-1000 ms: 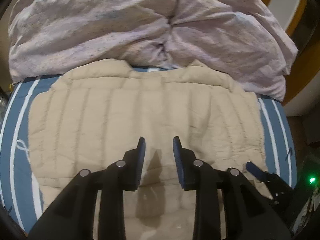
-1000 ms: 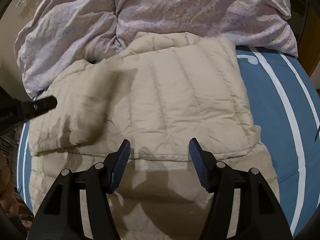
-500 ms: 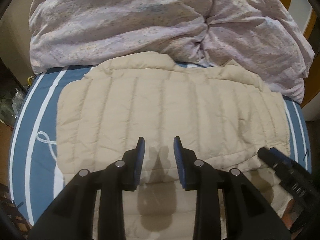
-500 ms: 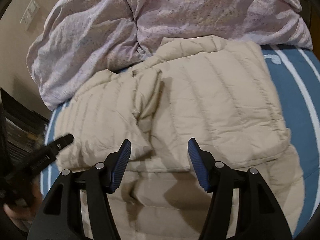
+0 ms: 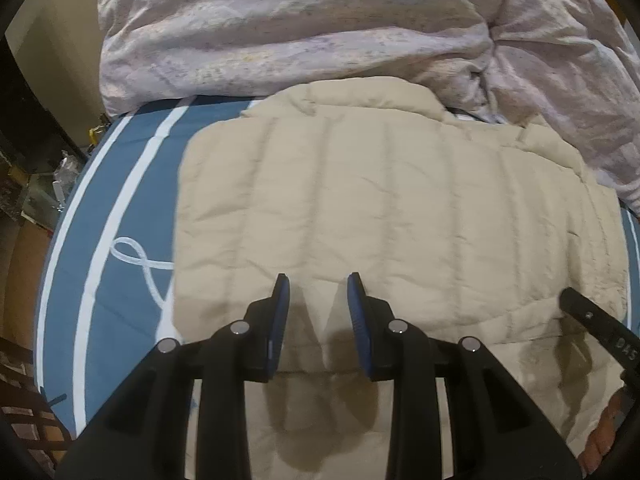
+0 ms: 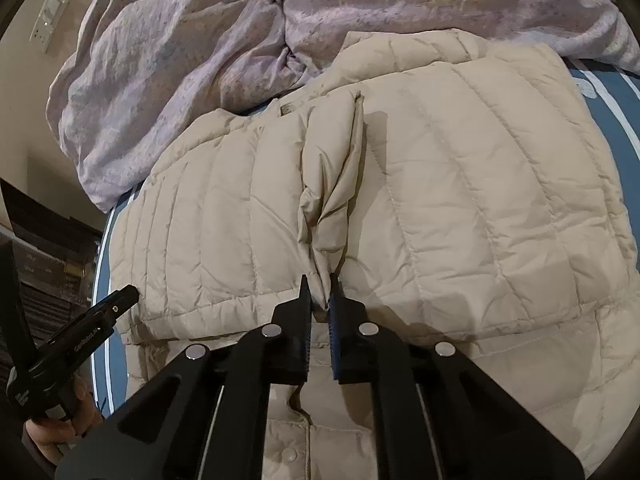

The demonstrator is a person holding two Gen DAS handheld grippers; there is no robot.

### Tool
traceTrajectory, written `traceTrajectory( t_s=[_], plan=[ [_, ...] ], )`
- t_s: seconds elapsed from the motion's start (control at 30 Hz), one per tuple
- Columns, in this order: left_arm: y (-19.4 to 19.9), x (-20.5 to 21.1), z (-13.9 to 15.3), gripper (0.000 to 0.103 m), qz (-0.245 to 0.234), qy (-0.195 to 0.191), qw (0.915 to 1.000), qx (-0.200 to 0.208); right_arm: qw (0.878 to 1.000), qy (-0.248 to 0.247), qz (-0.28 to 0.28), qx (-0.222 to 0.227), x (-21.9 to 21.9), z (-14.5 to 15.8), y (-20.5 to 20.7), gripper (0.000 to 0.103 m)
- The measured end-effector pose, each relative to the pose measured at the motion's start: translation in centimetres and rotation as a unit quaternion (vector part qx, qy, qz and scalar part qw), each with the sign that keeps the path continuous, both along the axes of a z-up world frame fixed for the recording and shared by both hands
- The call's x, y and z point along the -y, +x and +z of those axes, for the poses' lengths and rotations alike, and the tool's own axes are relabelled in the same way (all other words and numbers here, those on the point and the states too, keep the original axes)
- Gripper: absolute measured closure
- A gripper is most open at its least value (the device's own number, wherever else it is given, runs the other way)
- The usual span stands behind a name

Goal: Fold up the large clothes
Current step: 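Pinch the folded jacket fabric with the right gripper and straighten it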

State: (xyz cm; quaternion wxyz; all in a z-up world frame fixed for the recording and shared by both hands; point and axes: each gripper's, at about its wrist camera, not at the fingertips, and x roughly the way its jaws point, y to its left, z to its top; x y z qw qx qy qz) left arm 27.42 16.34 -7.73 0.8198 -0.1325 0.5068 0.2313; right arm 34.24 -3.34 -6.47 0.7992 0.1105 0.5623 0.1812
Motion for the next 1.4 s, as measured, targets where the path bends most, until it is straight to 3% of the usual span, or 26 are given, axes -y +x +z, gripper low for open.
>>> traceTrajectory(
  t_s=[0.37,0.67,1.0,1.13,1.3,1.4],
  plan=[
    [-0.1,-2.4,-1.4,0.071,0.017,0.001,0.9998,-0.012,0.999,-0.029,-0.027,0.004,1.0,-0.8,-1.7,0.097],
    [0.4,-2.9,-1.7,0.071,0.019,0.03,0.9992,-0.02,0.999,-0.042,-0.032,0.001,1.0,-1.6,-1.8,0.097],
    [0.9,-3.6,-4.4,0.07,0.017,0.032,0.998,-0.052,0.998,-0.056,-0.022,0.013,0.7,-1.5,-2.2,0.096],
    [1.1,-3.5,-4.7,0.07,0.014,0.037,0.9975,-0.057,0.996,-0.079,-0.014,0.039,0.5,-0.4,-2.5,0.088],
    [1.1,-3.4,-4.7,0.071,0.013,0.038,0.9975,-0.058,0.99,-0.093,-0.026,0.101,0.6,3.0,-2.2,0.088],
    [1.1,-3.5,-4.7,0.071,0.014,0.037,0.9975,-0.058,0.989,-0.091,-0.019,0.115,0.1,4.1,-1.6,0.087]
  ],
)
